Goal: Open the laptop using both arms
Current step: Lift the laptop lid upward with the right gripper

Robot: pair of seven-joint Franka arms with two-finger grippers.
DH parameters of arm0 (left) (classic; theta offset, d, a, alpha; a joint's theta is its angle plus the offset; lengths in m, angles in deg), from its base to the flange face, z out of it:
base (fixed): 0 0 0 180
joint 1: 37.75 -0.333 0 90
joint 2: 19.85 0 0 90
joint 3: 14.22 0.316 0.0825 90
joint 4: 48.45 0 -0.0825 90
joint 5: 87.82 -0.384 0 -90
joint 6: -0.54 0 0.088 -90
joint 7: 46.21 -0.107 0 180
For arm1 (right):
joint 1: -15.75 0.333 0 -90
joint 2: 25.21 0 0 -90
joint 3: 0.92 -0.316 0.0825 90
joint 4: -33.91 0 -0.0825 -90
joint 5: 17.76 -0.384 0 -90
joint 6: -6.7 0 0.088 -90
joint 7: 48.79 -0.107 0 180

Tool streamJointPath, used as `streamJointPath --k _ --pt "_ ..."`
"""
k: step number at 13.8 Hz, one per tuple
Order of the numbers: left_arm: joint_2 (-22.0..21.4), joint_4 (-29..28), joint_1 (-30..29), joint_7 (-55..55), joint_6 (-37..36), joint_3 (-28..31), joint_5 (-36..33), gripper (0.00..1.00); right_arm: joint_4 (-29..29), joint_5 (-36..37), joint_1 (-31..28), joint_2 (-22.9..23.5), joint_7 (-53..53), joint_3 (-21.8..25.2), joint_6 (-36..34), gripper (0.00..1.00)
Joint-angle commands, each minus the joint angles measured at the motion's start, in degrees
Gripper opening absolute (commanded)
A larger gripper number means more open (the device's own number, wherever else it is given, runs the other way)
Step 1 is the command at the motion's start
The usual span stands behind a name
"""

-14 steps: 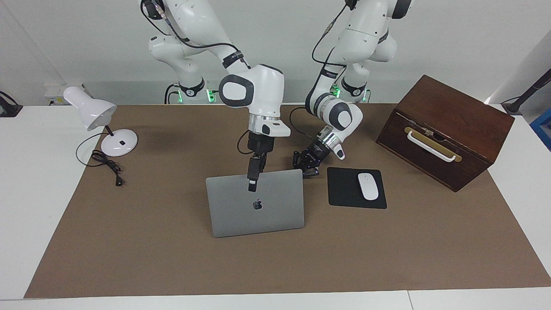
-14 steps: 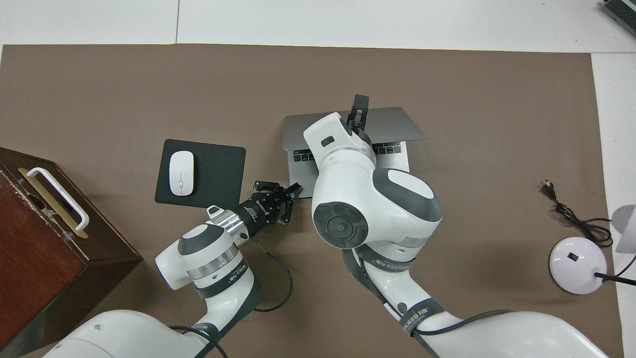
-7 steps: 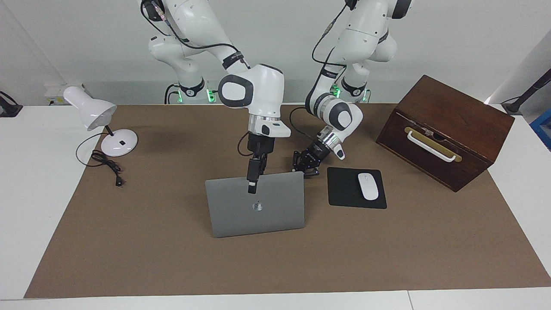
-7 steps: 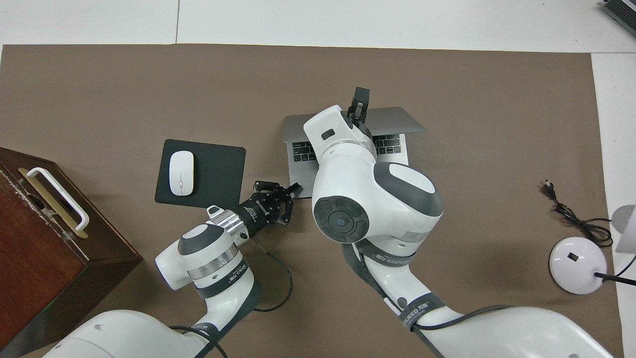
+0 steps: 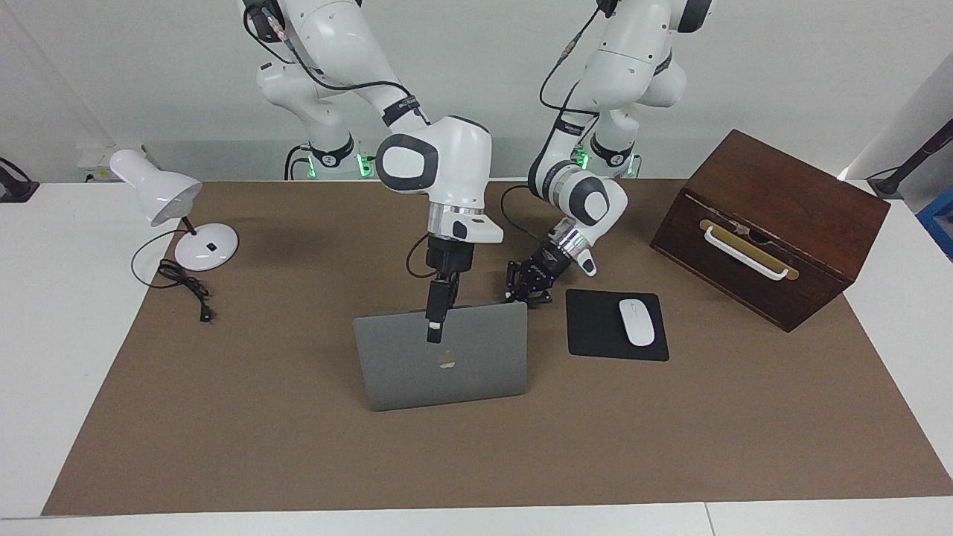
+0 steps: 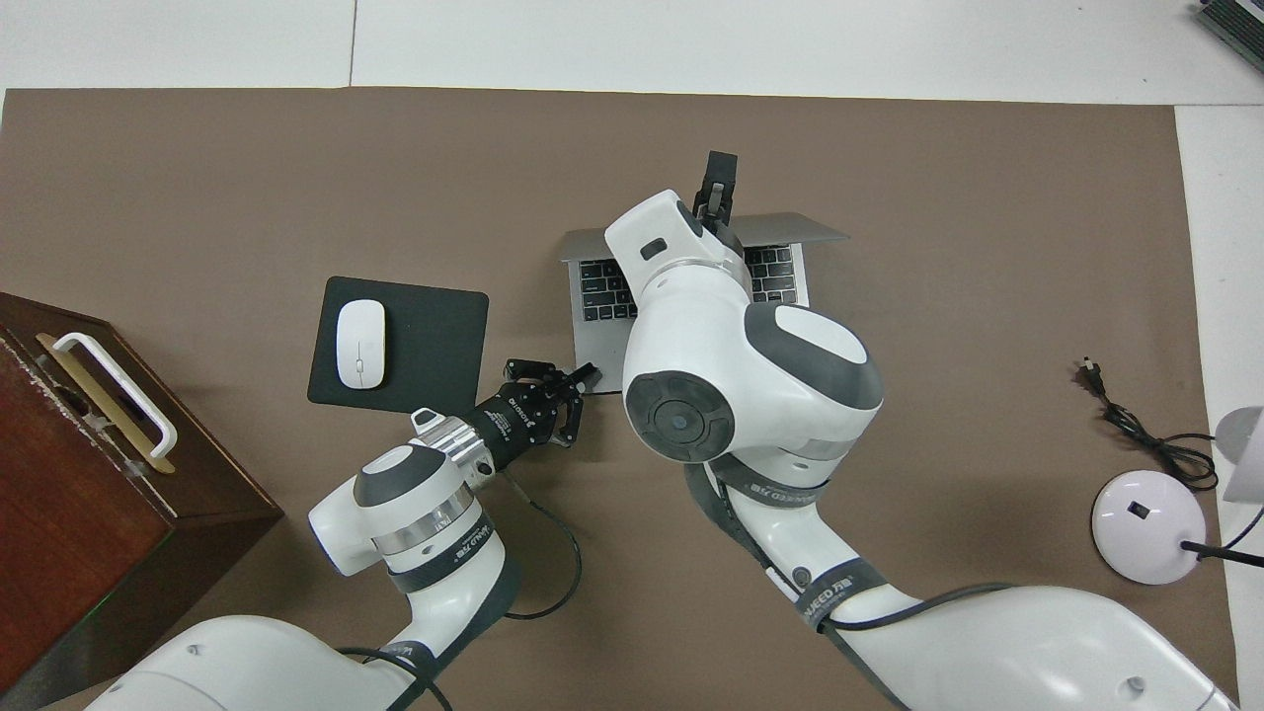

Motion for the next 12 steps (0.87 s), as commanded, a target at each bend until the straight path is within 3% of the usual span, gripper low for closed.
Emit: streamJointPath --k 1,12 --pt "1.78 0.39 0.88 -1.29 1.12 0.42 1.30 0.00 -4.31 1.81 -1.21 2.34 1.75 -0.48 -0.13 1.00" --pt "1.78 0.39 0.80 -1.29 1.03 0.42 1.39 0.00 -7.39 1.90 -0.69 4.53 2.98 -0.31 -0.92 1.00"
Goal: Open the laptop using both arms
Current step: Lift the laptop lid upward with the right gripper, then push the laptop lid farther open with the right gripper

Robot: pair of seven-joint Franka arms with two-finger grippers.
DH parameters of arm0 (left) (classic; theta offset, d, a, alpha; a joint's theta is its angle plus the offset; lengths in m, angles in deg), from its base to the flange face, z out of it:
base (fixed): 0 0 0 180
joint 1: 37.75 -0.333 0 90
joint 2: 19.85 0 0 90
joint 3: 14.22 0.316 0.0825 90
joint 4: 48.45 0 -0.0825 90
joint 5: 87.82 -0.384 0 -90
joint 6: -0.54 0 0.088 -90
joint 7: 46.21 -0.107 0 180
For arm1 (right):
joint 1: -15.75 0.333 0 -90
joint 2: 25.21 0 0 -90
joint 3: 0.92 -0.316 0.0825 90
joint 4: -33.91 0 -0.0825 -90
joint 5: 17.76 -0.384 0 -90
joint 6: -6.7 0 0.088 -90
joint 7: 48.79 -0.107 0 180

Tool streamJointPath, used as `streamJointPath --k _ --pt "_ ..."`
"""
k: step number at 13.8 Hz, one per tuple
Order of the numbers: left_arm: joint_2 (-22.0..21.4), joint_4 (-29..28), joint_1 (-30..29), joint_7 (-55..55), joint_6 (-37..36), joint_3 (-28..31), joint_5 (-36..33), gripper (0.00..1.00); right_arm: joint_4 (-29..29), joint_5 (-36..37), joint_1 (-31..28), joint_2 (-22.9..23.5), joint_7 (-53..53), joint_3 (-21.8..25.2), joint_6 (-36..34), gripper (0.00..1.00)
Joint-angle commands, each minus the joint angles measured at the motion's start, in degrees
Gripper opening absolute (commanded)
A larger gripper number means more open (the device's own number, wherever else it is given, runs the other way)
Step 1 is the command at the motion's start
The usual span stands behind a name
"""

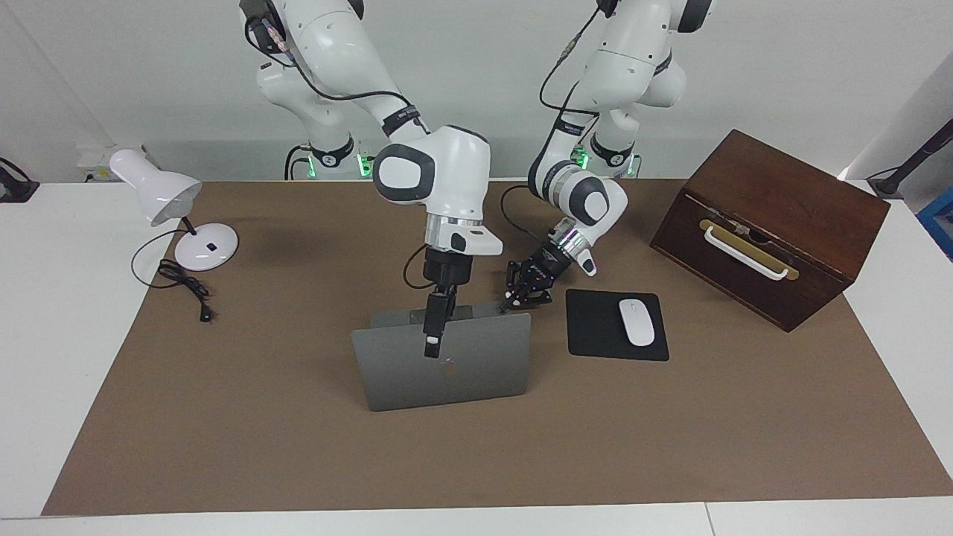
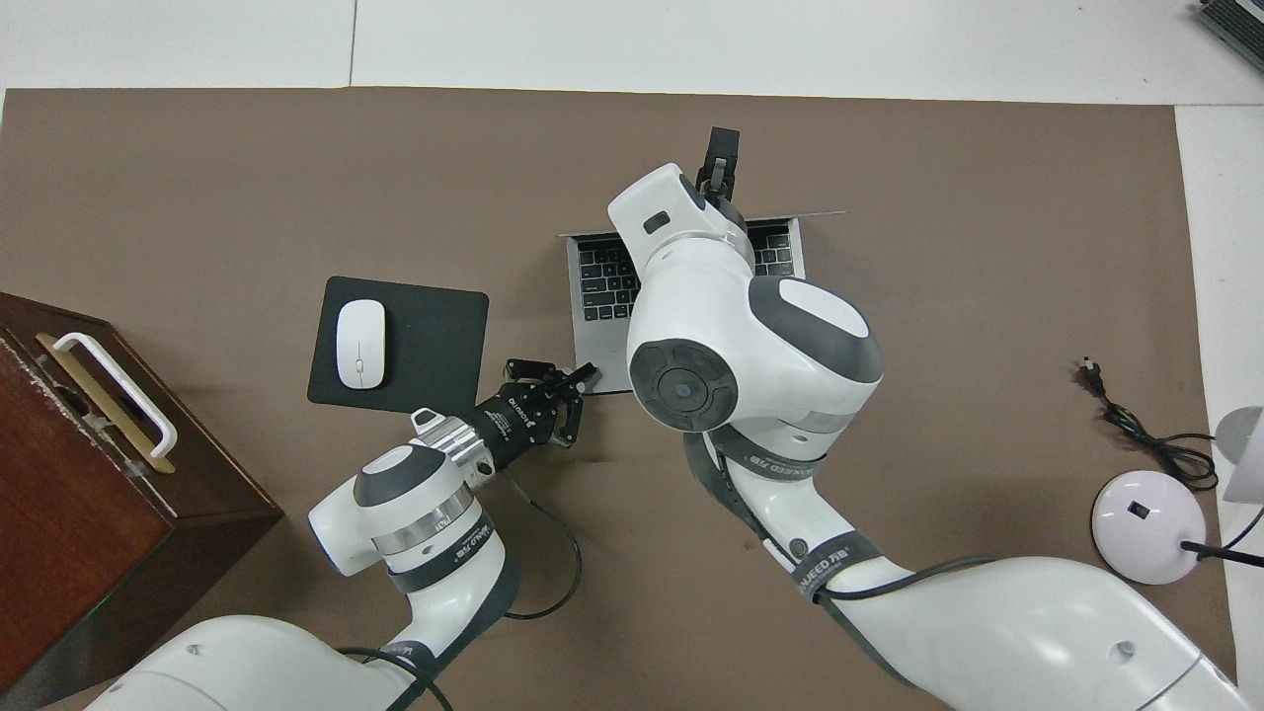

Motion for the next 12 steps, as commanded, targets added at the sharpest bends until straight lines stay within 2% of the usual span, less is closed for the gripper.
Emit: streamJointPath --k 1,12 --pt "1.77 0.39 0.80 -1.29 1.03 0.42 1.30 0.00 -3.51 1.92 -0.17 1.75 0.94 -0.41 -1.24 1.00" --pt "1.77 0.39 0.88 -1.37 1.03 0.42 1.39 0.00 -7.12 5.43 -0.52 4.30 0.94 -0.32 -1.34 1.00"
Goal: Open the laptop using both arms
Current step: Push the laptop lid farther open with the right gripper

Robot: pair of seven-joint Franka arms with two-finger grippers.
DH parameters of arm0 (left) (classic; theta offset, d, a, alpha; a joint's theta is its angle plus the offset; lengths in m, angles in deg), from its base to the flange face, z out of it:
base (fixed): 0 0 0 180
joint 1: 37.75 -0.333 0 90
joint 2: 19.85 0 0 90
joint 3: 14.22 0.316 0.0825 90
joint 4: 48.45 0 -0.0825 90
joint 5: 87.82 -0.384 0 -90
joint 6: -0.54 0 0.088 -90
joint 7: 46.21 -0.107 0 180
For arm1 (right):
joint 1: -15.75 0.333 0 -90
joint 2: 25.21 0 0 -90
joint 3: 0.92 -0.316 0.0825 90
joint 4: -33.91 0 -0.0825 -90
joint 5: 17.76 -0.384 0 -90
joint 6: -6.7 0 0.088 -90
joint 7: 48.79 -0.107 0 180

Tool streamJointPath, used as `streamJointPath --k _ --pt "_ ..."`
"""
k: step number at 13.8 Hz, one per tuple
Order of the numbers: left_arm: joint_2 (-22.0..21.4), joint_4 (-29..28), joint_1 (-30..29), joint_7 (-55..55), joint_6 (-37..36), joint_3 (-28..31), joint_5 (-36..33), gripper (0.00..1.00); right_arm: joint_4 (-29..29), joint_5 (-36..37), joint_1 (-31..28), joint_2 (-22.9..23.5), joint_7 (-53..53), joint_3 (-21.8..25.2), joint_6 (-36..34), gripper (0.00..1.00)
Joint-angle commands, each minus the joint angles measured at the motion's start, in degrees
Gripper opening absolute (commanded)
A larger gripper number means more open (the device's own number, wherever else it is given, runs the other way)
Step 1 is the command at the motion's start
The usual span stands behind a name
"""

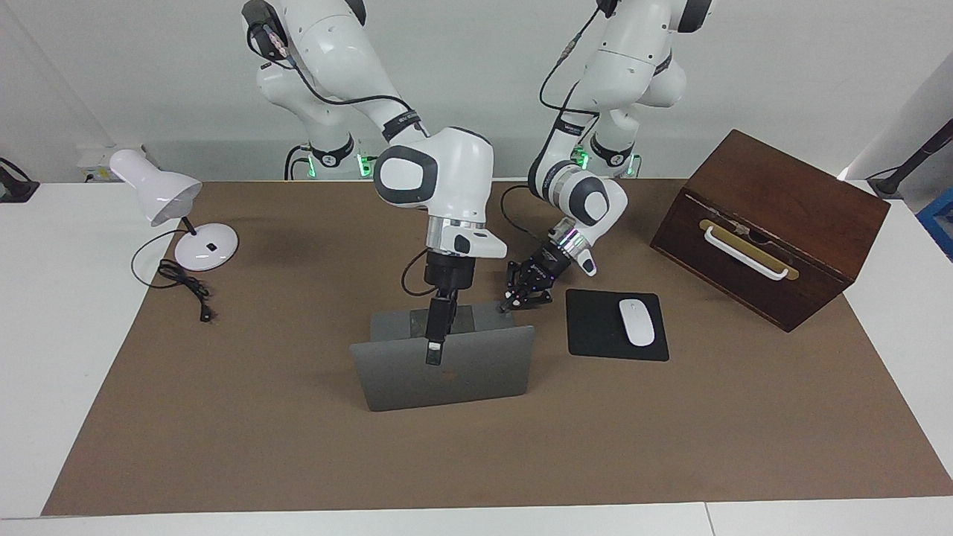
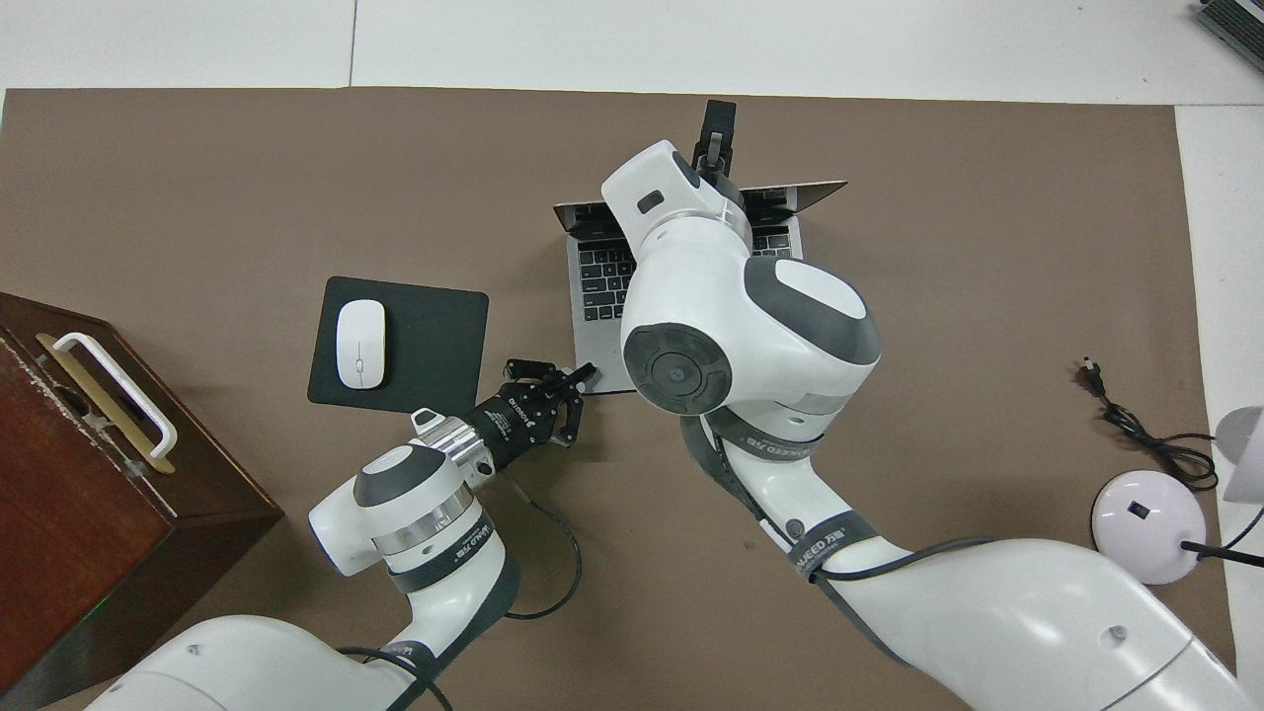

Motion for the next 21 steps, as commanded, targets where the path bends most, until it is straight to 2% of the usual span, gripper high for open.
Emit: streamJointPath --k 1,10,15,21 --pt "1.77 0.39 0.97 -1.37 1.03 0.43 1.32 0.00 -3.10 2.92 -0.55 1.96 0.54 -0.34 -0.83 1.00" --pt "1.77 0.39 0.97 -1.37 1.03 0.43 1.32 0.00 -7.85 4.59 -0.46 5.03 0.54 -0.08 -1.00 1.00" --pt "1.77 0.39 0.97 -1.37 0.95 0.43 1.32 0.00 -7.85 7.14 -0.64 5.21 0.36 -0.08 -0.57 1.00" --pt "1.77 0.39 0.97 -1.37 1.03 0.52 1.32 0.00 -7.68 5.74 -0.72 4.33 0.27 -0.43 -2.84 1.00"
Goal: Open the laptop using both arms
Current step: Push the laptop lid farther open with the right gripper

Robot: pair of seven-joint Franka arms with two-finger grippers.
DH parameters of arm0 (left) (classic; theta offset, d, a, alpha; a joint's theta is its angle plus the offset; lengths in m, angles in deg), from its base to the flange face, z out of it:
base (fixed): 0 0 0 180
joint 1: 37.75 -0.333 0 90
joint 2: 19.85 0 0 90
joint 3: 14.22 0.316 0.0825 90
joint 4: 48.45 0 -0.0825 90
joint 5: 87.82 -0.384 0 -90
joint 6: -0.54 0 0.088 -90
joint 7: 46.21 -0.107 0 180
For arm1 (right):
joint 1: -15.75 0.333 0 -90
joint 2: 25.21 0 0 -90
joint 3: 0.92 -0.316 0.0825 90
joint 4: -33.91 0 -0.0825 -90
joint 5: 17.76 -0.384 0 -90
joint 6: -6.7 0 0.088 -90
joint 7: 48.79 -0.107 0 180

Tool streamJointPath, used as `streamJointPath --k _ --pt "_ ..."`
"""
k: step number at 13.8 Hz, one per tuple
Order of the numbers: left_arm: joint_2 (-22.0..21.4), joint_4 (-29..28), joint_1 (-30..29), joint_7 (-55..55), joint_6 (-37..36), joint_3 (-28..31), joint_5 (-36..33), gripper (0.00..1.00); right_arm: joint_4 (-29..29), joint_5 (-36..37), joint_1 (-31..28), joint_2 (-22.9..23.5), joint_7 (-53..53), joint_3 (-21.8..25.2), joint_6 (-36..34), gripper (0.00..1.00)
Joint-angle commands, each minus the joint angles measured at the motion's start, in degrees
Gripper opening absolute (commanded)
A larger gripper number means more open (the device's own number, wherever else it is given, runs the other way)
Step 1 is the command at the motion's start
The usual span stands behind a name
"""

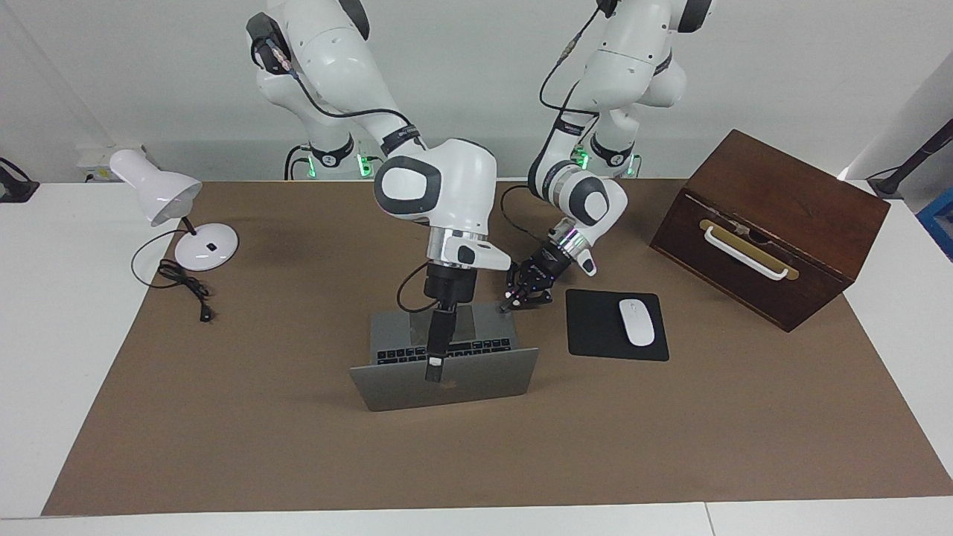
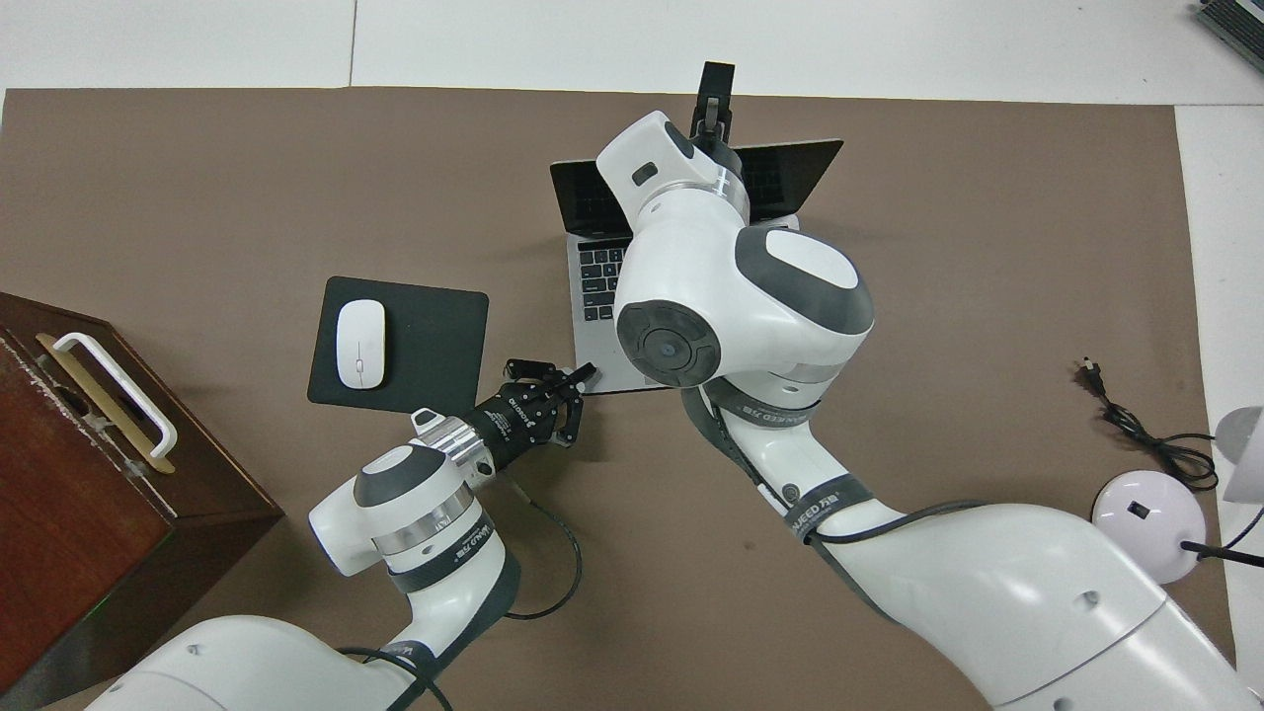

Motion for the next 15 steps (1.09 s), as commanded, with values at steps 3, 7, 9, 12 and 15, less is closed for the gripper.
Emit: streamJointPath --k 3,7,9,12,15 --pt "1.77 0.48 0.97 -1.31 0.94 0.44 1.28 0.00 0.64 -2.93 -1.03 -1.99 0.45 -0.73 -3.77 1.00" --pt "1.77 0.48 0.62 -1.31 0.94 0.44 1.20 0.00 1.26 -8.11 -0.24 -4.27 0.53 -0.90 -9.04 1.00" --pt "1.77 0.48 0.53 -1.31 0.94 0.44 1.19 0.00 1.18 -11.00 0.02 -5.24 0.53 -1.69 -11.67 1.00" --pt "1.77 0.48 0.36 -1.31 0.86 0.52 1.11 0.00 1.70 -12.59 -0.07 -7.08 0.62 -2.74 -14.05 1.00" --pt "1.33 0.65 0.09 -1.31 0.94 0.52 0.67 0.00 1.97 -17.41 -0.15 -8.67 0.89 -2.75 -16.42 1.00"
